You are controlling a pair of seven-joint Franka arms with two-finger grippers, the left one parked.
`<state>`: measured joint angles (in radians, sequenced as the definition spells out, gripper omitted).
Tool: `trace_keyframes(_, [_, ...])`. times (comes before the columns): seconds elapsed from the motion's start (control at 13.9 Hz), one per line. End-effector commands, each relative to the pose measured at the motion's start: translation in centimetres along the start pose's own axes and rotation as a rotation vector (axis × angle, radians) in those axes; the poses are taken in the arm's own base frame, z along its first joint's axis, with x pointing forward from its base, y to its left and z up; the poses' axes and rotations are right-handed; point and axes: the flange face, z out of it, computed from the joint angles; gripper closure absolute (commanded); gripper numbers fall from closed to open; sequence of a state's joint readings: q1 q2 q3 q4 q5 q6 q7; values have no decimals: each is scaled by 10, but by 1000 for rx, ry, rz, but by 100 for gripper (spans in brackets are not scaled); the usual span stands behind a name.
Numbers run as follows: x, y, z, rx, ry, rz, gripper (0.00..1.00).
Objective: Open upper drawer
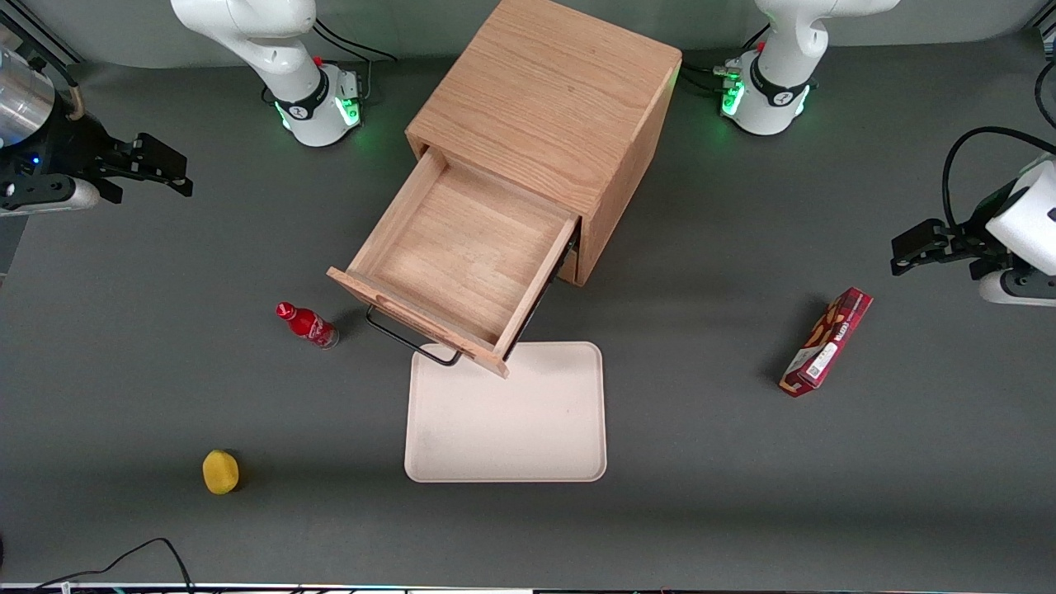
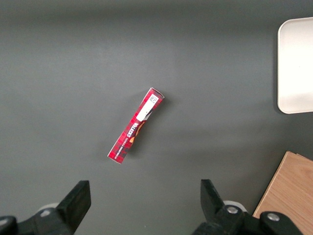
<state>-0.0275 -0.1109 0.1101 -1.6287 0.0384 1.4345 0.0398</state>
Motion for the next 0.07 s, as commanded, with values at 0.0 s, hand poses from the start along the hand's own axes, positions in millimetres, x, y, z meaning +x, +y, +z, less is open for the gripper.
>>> trace_keyframes(0.0, [-10, 8, -3, 29, 3, 19, 0])
